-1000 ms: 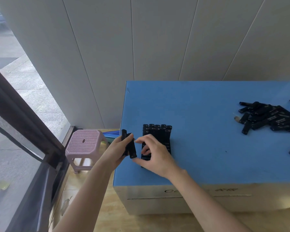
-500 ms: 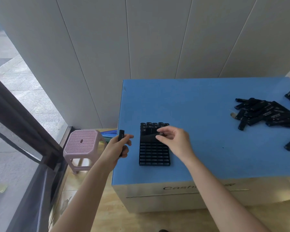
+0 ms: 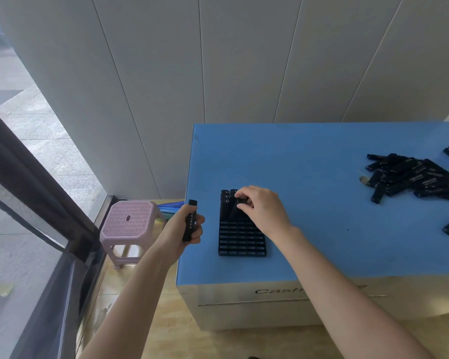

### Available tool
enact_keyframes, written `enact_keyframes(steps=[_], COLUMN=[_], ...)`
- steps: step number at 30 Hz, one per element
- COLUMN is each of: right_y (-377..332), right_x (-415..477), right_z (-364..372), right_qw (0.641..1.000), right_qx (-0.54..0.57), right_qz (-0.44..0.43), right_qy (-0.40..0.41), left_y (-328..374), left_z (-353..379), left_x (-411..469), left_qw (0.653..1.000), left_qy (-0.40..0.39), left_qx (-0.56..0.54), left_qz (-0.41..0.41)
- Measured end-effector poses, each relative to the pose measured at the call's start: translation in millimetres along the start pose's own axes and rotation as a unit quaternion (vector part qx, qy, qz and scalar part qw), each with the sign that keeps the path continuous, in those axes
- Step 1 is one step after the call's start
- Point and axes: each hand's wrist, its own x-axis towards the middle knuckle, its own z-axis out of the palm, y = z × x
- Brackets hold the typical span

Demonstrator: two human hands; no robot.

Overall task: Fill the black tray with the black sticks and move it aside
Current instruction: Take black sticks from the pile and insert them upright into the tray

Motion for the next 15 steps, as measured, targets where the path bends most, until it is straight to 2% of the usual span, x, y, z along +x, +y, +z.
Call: enact_keyframes(steps=[4,9,15], right_y=[-2,-3,-3], right_x=[4,10,6], right_z=[-3,-5,6], right_qw=[1.000,0.998,0.999], right_qx=[0.001,0.001,-0.038], right_qz=[-0.008,-0.007,-0.013], right_qy=[-0.007,-0.058,-0.035], left_y=[-2,-3,-3], left_z=[0,0,6], left_x=[0,-1,-5], left_qw=[1.000,1.000,1.000], left_qy=[0.001,-0.008,-0.002], left_qx=[0.005,0.023,0.016], left_qz=[0.004,0.014,0.021])
